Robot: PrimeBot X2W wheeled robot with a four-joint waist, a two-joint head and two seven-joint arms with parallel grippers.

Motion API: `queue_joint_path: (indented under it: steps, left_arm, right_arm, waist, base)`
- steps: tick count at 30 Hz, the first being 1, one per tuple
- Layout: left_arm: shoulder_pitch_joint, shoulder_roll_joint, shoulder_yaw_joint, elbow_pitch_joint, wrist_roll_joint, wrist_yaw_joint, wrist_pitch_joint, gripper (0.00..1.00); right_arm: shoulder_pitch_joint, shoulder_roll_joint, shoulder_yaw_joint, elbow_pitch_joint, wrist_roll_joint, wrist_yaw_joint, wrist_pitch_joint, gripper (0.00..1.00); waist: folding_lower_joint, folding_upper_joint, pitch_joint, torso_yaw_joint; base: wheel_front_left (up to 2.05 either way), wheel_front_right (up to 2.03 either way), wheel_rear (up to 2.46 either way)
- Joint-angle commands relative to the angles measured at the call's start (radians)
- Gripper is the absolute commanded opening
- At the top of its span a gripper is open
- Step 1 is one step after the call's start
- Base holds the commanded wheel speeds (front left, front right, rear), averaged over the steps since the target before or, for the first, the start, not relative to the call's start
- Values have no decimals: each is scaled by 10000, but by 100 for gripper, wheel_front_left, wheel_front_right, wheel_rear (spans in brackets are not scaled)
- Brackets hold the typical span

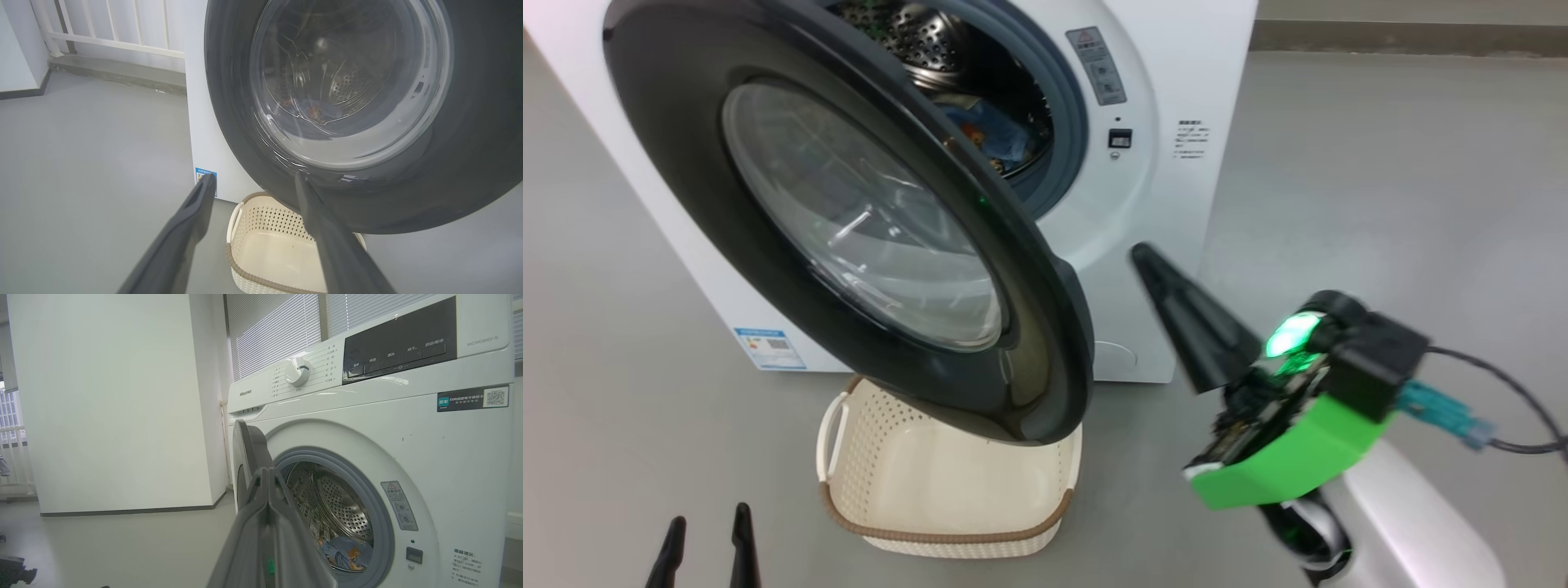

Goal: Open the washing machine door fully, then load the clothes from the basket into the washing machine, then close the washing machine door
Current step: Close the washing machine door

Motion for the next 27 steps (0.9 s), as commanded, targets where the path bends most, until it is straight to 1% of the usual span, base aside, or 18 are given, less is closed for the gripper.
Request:
queue_joint_path:
  steps: [1,2,3,5,6,7,12,17,22,27]
  left_arm:
    - [-463,38,277,-281,45,-15,-66,100]
    - [-484,27,249,-274,42,-15,-66,100]
    - [-498,16,221,-266,42,-15,-66,100]
    - [-534,-9,197,-255,30,-15,-66,100]
    - [-553,-21,158,-251,20,-15,-66,100]
    - [-567,-30,133,-247,7,-15,-66,100]
    - [-678,-72,122,-209,-36,-15,-66,100]
    - [-773,-107,110,-173,-53,-15,-66,100]
    - [-807,-130,94,-149,-60,-15,-66,100]
    - [-882,-149,74,-122,-77,-15,-66,100]
  right_arm:
    - [-336,170,456,-85,135,16,-48,0]
    - [-370,219,644,26,162,16,-48,0]
    - [-389,267,846,155,193,16,-48,2]
    - [-411,359,1175,447,229,16,-48,9]
    - [-416,380,1346,630,200,16,-48,10]
    - [-411,425,1509,805,216,16,-48,0]
    - [-430,522,2372,1727,333,16,-48,0]
    - [-426,569,2916,2491,525,16,-48,0]
    - [-419,613,3160,2998,640,16,-48,0]
    - [-352,616,3059,3597,772,16,-48,0]
  waist:
    - [-1,0,84,197]
    - [-1,0,95,265]
    - [-1,0,108,333]
    - [-1,0,159,462]
    - [-1,0,182,538]
    - [-1,0,210,607]
    - [-1,0,371,934]
    - [-1,0,522,1178]
    - [-1,0,613,1313]
    - [-1,0,743,1419]
  base:
    - [0,0,0]
    - [0,0,0]
    - [0,0,0]
    - [0,0,0]
    - [0,0,0]
    - [0,0,0]
    - [0,0,0]
    - [0,0,0]
    - [0,0,0]
    - [0,0,0]
